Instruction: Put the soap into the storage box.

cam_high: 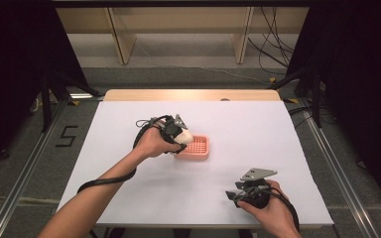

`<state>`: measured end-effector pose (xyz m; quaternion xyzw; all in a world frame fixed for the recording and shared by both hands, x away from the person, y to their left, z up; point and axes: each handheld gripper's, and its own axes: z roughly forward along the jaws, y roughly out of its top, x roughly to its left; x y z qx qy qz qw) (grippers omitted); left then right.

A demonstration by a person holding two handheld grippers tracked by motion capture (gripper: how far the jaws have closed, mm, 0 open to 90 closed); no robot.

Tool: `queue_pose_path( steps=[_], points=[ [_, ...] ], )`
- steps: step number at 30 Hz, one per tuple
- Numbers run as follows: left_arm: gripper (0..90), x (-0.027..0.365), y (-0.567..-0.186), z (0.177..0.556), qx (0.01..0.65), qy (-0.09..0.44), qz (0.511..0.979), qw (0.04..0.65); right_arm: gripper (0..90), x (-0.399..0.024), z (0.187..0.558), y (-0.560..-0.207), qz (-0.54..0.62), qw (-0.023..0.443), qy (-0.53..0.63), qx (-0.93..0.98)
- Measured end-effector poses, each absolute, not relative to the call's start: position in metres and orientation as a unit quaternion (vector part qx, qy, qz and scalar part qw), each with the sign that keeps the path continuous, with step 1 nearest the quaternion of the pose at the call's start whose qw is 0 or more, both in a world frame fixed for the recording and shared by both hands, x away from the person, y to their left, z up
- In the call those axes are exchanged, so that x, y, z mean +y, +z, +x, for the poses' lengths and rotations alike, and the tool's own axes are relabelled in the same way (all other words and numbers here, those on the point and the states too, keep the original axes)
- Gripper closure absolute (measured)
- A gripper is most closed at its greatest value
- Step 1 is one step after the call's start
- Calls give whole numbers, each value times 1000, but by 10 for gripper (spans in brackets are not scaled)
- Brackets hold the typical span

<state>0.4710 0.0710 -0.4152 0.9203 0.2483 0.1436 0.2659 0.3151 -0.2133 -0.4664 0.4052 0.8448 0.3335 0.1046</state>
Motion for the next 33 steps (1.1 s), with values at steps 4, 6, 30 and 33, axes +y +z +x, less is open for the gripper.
queue_pose_path(
  steps=[4,6,30,33],
  points=[
    [496,70,-416,472,247,144,921,266,501,-213,315,-466,406,106,335,844],
    [496,70,-416,472,247,146,920,268,501,-213,315,-466,404,108,336,844],
    [496,65,-422,479,241,147,918,278,499,-213,316,-466,406,106,338,842],
    [496,64,-422,480,240,147,919,277,499,-213,316,-467,407,106,337,842]
  ],
)
